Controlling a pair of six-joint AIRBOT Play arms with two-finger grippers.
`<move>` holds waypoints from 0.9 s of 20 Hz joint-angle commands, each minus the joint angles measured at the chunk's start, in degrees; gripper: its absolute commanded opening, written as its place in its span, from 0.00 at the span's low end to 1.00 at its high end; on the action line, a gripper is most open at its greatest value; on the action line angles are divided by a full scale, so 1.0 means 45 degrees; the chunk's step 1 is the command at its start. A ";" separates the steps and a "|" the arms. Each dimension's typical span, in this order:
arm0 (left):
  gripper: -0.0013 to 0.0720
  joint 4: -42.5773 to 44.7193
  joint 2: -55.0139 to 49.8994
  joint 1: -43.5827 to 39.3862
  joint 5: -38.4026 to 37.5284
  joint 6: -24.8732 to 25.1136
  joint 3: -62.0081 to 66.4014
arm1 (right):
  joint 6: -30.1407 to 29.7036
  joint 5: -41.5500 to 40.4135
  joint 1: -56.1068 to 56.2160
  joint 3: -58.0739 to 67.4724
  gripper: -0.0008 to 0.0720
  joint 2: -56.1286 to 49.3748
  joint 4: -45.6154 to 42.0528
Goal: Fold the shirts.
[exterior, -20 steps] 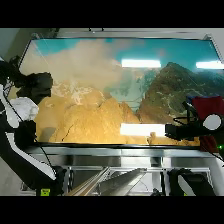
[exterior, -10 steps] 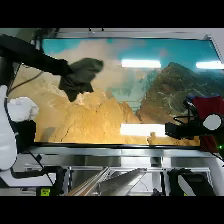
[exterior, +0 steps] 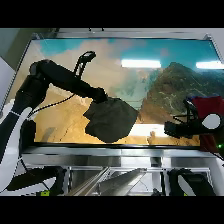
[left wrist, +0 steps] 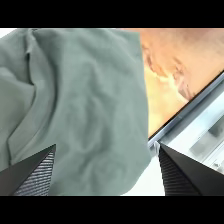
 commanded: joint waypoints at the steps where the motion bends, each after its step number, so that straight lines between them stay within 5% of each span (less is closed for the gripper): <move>1: 0.97 0.1219 0.0063 0.0699 0.0311 -0.0053 -0.0447 | -0.2210 -0.1355 0.0015 0.0015 0.09 -0.0136 0.1443; 2: 0.97 0.1511 0.0063 0.1209 0.0330 -0.0053 -0.0884 | -0.3060 -0.2011 0.0015 0.0015 0.43 -0.0316 0.2137; 3: 0.97 0.1467 0.0068 0.1792 0.0316 -0.0053 -0.1554 | -0.3789 -0.2696 0.0015 0.0019 0.61 -0.0622 0.3026; 6: 0.97 0.1316 0.0068 0.3385 -0.0063 0.0126 -0.4357 | -0.6062 -0.3594 0.0015 0.0510 0.60 -0.2565 0.5775; 9: 0.97 -0.0729 0.0044 0.4736 -0.2424 0.1763 -0.6649 | -0.8782 -0.3512 0.0253 0.1753 0.60 -0.5425 0.7941; 12: 0.97 -0.1875 -0.0670 0.5246 -0.4473 0.2992 -0.7257 | -1.0263 -0.3507 0.0928 0.3376 0.61 -0.8024 0.8242; 14: 0.97 -0.2123 -0.1647 0.5105 -0.4138 0.3594 -0.6863 | -1.0792 -0.3342 0.1452 0.4420 0.77 -0.9326 0.8242; 15: 0.97 -0.2229 -0.2132 0.4935 -0.4036 0.3857 -0.6533 | -1.0836 -0.3196 0.1705 0.4852 0.76 -0.9811 0.8242; 17: 0.75 -0.2215 -0.2968 0.4376 -0.4080 0.3983 -0.5722 | -1.0987 -0.3143 0.2205 0.5498 0.76 -1.0525 0.8242; 18: 0.73 -0.2210 -0.3390 0.4075 -0.4027 0.4080 -0.5275 | -1.1157 -0.3138 0.2414 0.5731 0.76 -1.0792 0.8242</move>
